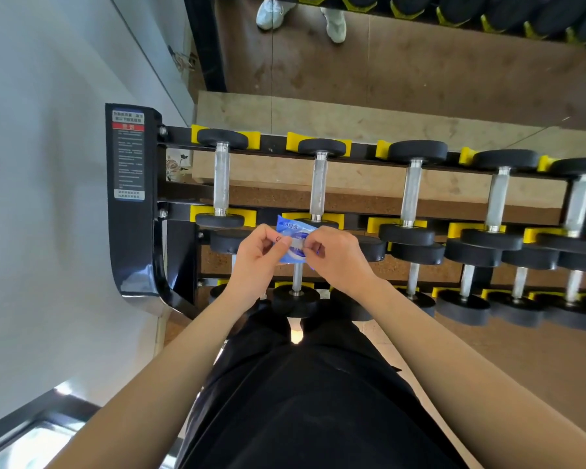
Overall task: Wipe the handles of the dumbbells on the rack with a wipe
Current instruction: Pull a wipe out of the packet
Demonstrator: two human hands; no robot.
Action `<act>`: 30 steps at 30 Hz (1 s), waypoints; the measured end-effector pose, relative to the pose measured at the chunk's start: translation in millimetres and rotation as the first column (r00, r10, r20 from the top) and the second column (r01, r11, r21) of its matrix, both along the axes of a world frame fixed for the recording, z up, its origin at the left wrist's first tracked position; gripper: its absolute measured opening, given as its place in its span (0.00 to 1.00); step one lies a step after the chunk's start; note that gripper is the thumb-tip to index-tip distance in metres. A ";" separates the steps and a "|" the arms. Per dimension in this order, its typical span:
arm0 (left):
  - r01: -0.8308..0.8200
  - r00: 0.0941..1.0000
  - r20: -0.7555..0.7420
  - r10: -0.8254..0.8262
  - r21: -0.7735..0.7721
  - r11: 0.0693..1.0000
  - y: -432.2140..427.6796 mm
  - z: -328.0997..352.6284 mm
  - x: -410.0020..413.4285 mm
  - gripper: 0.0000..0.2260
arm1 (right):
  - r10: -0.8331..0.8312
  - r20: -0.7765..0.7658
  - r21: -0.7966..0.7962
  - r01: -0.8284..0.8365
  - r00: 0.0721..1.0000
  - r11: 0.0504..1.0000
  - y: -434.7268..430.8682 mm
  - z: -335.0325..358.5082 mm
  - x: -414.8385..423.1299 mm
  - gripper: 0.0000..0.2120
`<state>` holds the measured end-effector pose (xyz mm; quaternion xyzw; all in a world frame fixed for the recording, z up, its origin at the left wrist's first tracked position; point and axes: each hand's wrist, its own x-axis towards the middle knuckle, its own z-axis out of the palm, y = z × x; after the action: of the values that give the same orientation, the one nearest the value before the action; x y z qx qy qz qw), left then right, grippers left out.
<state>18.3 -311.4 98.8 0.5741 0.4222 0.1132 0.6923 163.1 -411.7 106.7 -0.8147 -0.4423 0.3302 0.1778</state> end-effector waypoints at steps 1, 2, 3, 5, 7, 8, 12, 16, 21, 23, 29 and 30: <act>-0.006 1.000 0.001 0.006 -0.006 1.000 -0.7 0.1 0.2 0.05 | -0.011 -0.016 0.003 0.011 1.000 1.000 0.2 -0.2 -0.1 0.06; -0.014 1.000 0.005 0.014 -0.015 1.000 -1.2 0.5 0.3 0.04 | -0.022 -0.034 0.007 0.022 0.999 1.000 0.2 0.1 -0.5 0.05; -0.024 1.000 0.008 0.024 -0.025 0.999 -1.6 1.1 0.4 0.04 | -0.035 -0.053 0.014 0.036 0.998 0.999 -0.5 0.1 -1.0 0.04; -0.052 0.999 0.005 0.052 -0.046 0.998 -1.2 1.5 -0.1 0.04 | -0.081 -0.099 0.042 0.085 0.992 0.995 -2.9 -0.2 -1.5 0.04; -0.076 0.997 -0.001 0.076 -0.077 0.994 0.4 1.3 -0.8 0.05 | -0.140 -0.133 0.057 0.149 0.981 0.987 -5.7 -1.3 -1.8 0.05; -0.082 0.997 0.002 0.082 -0.096 0.992 1.7 1.5 -1.2 0.05 | -0.162 -0.143 0.063 0.172 0.976 0.983 -6.7 -2.0 -1.8 0.05; -0.055 0.997 0.051 0.064 -0.159 0.986 3.8 4.0 -0.8 0.06 | -0.150 -0.116 0.076 0.159 0.982 0.984 -7.3 -2.2 -1.3 0.05; -0.022 0.995 0.085 0.041 -0.222 0.975 3.6 5.3 -1.1 0.05 | -0.035 -0.046 0.060 0.038 0.998 0.998 -5.6 0.2 0.0 0.05; -0.030 0.996 0.078 0.048 -0.220 0.975 5.2 8.0 2.3 0.05 | -0.104 -0.147 0.107 0.121 0.984 0.987 -6.7 2.0 1.6 0.04; -0.074 0.996 0.041 0.085 -0.212 0.974 7.2 5.3 2.6 0.05 | -0.187 -0.250 0.098 0.217 0.950 0.971 -6.4 4.2 1.6 0.03; -0.099 0.995 -0.009 0.099 -0.177 0.979 9.3 -2.3 -2.7 0.06 | -0.405 -0.495 0.014 0.473 0.769 0.881 -9.2 8.4 2.7 0.03; -0.100 0.995 -0.017 0.099 -0.166 0.981 9.7 -2.8 -3.5 0.06 | -0.447 -0.542 -0.012 0.525 0.712 0.851 -8.9 8.1 2.7 0.03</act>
<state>14.8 -301.7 96.0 0.4927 0.4615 0.1094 0.7296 165.8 -420.6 114.7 -0.7650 -0.1682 0.4488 0.4302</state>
